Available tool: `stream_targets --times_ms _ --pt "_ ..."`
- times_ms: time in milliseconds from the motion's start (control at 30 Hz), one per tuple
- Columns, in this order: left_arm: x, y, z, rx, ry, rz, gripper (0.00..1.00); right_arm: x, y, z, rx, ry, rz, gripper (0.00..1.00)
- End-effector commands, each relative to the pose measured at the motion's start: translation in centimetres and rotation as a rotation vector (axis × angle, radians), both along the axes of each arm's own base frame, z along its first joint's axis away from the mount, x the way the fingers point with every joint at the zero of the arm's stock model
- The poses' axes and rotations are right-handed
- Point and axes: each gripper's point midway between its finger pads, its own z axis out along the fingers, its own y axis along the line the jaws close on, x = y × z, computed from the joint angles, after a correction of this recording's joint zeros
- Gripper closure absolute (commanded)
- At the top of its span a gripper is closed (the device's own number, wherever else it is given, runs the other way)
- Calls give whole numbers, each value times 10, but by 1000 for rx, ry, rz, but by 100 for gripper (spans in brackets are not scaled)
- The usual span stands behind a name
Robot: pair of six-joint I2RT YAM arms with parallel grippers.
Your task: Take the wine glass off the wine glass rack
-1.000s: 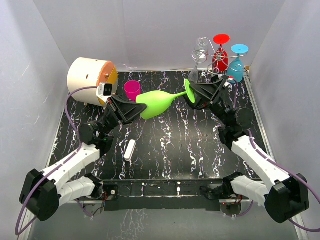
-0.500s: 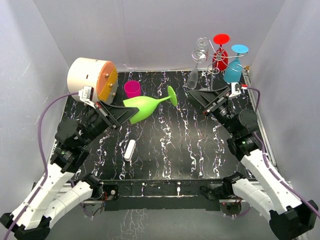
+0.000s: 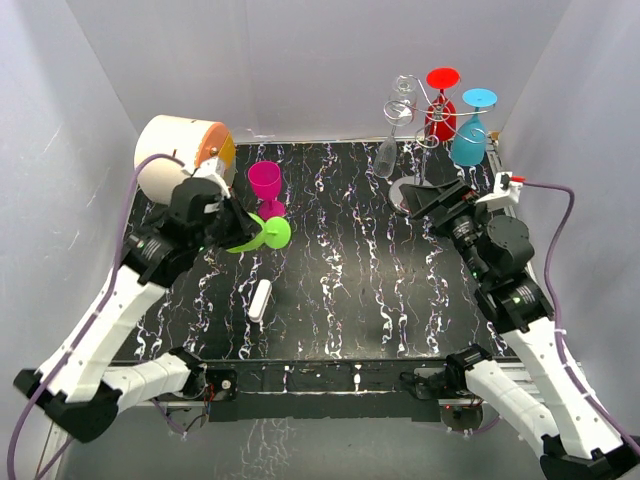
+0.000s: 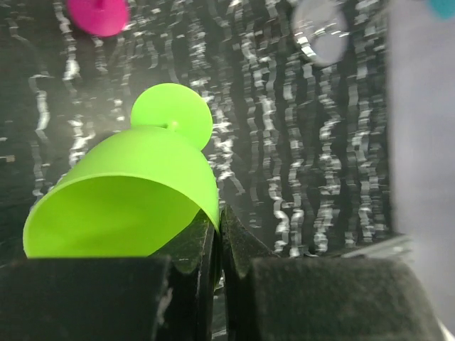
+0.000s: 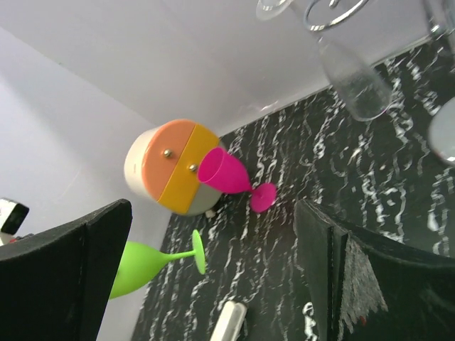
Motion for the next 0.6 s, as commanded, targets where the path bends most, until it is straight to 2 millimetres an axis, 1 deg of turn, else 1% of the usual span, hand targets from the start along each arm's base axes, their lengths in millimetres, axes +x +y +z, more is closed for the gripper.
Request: stream_targets --times_ms 0,33,167,267,300,367,433,500,567 --pt "21 21 -14 291 15 -21 100 -11 -29 30 -96 -97 -114 2" --pt "28 18 -18 327 21 -39 100 -12 -30 33 -97 -105 -120 2" --pt "54 11 -42 471 83 -98 100 -18 -34 43 -103 -135 -129 2" --pt "65 -4 -58 476 117 -148 100 -18 -34 51 -77 -143 -132 2" --pt "68 -9 -64 473 119 -161 100 -19 -32 56 -60 -151 -119 2" --pt "75 -7 -75 500 125 -147 100 -21 -23 67 -33 -172 -70 2" --pt "79 -6 -82 519 136 -141 100 -21 -16 73 -23 -174 -38 2" --pt "85 -5 -85 547 125 -141 100 -17 -15 74 -31 -153 -35 2" --pt "93 1 -88 591 117 -120 100 -13 -14 69 -49 -122 -39 2"
